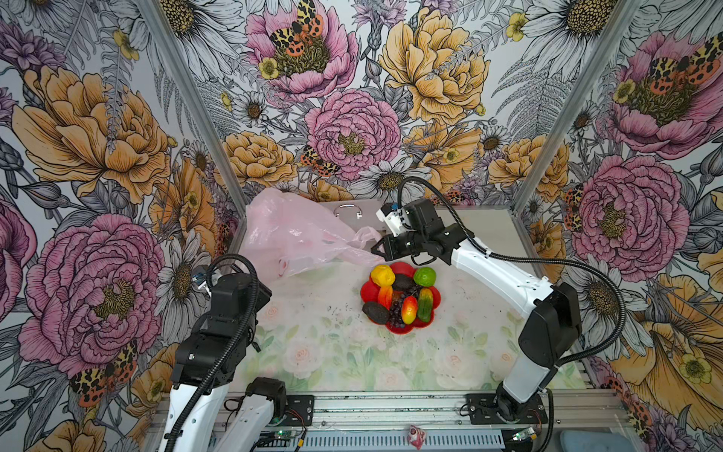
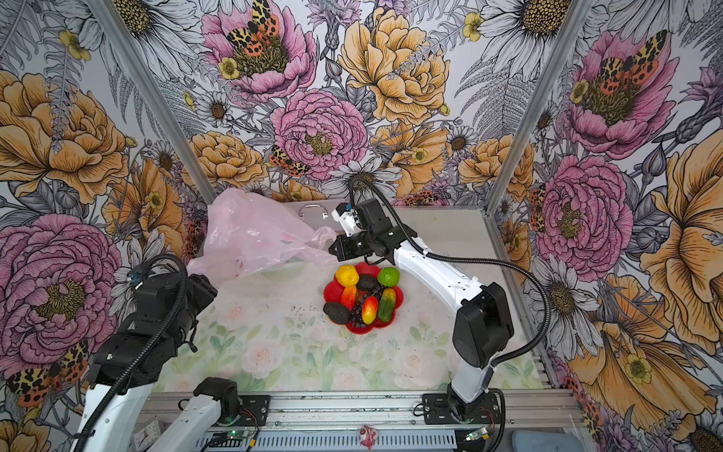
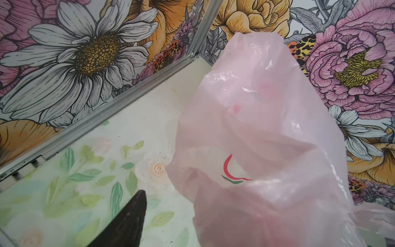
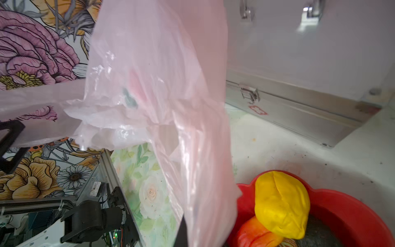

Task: Place the fruits into the plastic bag
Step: Shake the plastic bag at the middle-left of the table.

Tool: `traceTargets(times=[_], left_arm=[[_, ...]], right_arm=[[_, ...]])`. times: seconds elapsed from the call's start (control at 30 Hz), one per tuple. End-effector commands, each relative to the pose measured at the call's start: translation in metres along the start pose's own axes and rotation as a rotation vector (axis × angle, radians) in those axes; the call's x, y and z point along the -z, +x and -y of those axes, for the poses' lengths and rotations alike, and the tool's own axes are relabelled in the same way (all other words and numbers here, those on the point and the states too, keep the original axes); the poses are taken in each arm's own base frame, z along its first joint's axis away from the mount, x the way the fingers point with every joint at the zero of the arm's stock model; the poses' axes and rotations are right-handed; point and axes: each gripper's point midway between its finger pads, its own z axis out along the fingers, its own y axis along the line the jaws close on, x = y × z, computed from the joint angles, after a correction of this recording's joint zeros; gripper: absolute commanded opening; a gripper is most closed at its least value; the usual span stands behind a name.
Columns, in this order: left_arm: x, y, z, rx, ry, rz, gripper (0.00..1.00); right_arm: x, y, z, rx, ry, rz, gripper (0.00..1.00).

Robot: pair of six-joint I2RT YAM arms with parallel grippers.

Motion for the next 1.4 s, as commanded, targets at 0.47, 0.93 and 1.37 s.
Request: traceTargets(times=[0.47, 0.93, 1.37], left_arm=[[-0.005, 0.016, 0.052, -0.018, 0.244, -0.312, 0.09], [0.13, -0.102, 0.118, -0.01, 0.523, -0.012, 0.0], [0.148, -0.142, 0.16, 0.019, 0.611, -0.033, 0.0]], right_arm=[[0.056, -0.074, -0.063, 0.041, -0.097, 0.225, 0.0], [0.222, -0.15, -0.143, 0.188, -0.065, 0.644, 0.0], [0.259, -0.185, -0.133, -0.042, -0.194, 0.65, 0.0]])
